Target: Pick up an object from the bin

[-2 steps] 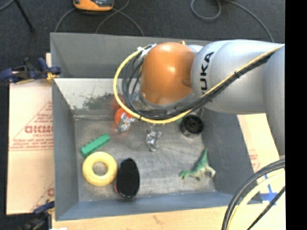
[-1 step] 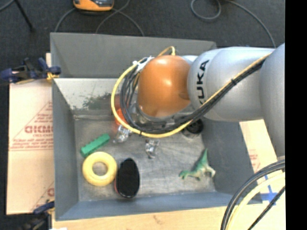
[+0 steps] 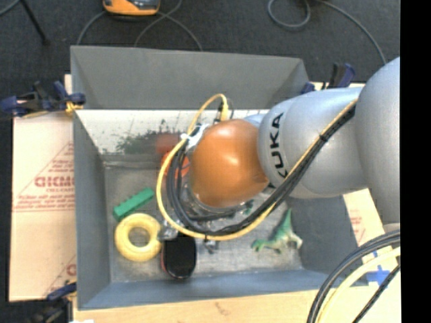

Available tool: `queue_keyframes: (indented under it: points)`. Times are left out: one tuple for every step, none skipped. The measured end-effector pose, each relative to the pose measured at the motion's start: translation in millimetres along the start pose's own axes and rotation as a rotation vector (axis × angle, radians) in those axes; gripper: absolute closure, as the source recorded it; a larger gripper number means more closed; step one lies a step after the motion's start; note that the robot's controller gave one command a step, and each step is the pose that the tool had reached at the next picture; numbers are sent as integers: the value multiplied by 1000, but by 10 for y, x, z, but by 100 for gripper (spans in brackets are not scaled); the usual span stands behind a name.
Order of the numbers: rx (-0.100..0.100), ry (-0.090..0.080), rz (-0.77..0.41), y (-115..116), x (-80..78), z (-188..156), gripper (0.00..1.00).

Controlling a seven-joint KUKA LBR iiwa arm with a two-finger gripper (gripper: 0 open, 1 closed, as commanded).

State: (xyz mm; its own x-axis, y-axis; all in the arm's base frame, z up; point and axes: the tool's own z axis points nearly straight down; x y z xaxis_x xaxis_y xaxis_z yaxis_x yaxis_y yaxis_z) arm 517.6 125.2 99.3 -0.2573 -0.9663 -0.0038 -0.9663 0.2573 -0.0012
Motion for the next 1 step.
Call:
queue_keyframes:
  points:
    - [-15,14,-260,-148,-344,205,100]
